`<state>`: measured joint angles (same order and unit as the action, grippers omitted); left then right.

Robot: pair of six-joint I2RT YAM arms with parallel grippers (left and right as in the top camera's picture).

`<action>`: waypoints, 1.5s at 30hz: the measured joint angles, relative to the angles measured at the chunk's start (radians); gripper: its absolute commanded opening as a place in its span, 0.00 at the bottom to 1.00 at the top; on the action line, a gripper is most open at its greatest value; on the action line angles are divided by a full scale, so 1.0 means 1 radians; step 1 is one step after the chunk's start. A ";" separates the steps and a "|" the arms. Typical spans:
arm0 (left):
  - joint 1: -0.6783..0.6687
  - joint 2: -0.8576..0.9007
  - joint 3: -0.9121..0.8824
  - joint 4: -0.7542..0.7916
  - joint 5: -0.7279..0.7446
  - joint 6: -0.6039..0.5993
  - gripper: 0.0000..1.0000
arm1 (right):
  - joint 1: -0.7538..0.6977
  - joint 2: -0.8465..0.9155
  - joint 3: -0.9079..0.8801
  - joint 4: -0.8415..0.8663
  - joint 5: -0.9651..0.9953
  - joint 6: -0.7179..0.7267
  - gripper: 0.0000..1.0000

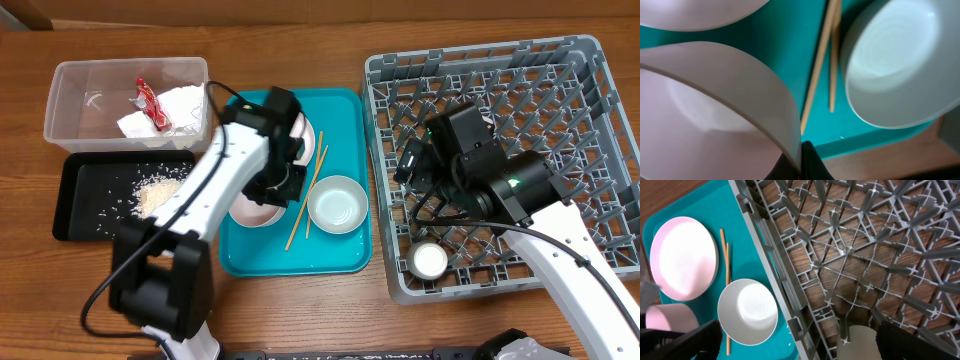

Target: Sort waste into correct bins and load items into the dishwasher

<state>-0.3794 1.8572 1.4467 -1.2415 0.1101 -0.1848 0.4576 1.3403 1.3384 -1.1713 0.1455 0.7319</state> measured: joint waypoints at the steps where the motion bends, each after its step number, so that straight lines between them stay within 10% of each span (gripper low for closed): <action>1: -0.008 0.015 -0.001 0.000 -0.018 -0.003 0.12 | 0.000 0.000 0.000 0.000 0.000 0.000 1.00; 7: -0.013 0.058 -0.001 0.019 -0.060 -0.025 0.40 | 0.000 0.000 0.000 0.000 0.000 0.000 1.00; 27: 0.109 0.058 0.456 -0.132 -0.034 -0.015 0.44 | 0.093 0.058 0.005 0.314 -0.128 -0.045 0.98; 45: 0.486 0.058 0.487 -0.101 -0.036 -0.026 0.52 | 0.326 0.494 0.005 0.648 -0.275 -0.156 0.66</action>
<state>0.1062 1.9156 1.9339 -1.3426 0.0742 -0.2108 0.7834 1.8343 1.3437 -0.5232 -0.1299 0.5758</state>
